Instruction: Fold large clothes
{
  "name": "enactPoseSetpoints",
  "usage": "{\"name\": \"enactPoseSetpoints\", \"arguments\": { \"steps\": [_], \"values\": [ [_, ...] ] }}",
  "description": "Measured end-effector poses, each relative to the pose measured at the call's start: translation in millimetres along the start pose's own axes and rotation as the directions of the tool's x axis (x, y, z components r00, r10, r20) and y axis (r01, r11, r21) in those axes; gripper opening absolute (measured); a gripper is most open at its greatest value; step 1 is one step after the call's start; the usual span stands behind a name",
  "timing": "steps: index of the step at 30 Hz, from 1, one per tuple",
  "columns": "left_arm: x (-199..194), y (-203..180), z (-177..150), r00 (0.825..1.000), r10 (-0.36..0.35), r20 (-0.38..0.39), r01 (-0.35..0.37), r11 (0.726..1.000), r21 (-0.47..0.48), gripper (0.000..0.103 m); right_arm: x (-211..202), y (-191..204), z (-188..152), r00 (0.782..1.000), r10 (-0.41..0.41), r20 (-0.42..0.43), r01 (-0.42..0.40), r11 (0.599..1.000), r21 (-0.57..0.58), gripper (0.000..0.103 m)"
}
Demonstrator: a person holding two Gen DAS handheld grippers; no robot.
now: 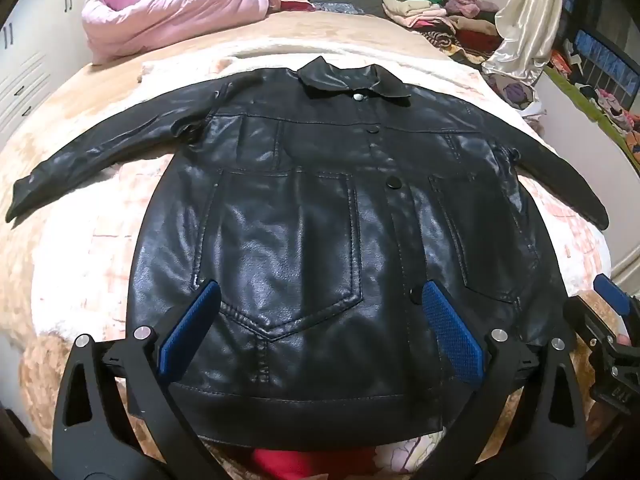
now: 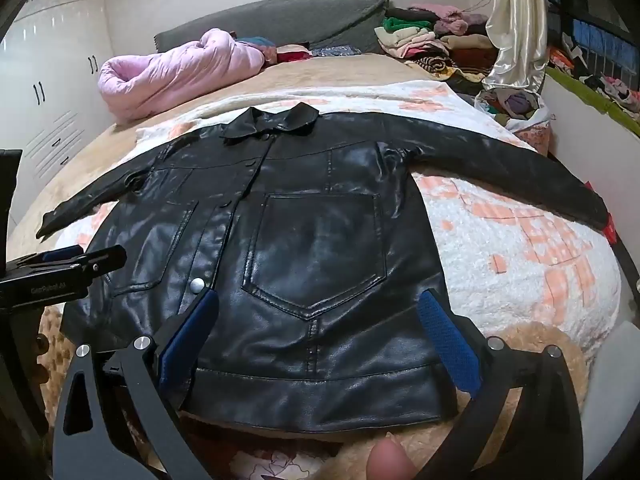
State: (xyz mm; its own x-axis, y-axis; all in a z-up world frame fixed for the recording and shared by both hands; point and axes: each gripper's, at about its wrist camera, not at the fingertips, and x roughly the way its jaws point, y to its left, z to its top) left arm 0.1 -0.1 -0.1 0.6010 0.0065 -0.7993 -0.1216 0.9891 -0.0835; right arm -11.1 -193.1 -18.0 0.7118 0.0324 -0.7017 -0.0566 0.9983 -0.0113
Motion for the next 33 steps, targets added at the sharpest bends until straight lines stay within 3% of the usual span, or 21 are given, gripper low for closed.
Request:
{"name": "enactPoseSetpoints", "arguments": {
  "steps": [33],
  "values": [
    [-2.4, -3.6, 3.1, 1.0, -0.017, 0.012, 0.017, 1.0, -0.001, 0.094, -5.6, 9.3, 1.3, 1.0, 0.026, 0.008, -0.026, 0.999, -0.025, 0.099]
  ]
}}
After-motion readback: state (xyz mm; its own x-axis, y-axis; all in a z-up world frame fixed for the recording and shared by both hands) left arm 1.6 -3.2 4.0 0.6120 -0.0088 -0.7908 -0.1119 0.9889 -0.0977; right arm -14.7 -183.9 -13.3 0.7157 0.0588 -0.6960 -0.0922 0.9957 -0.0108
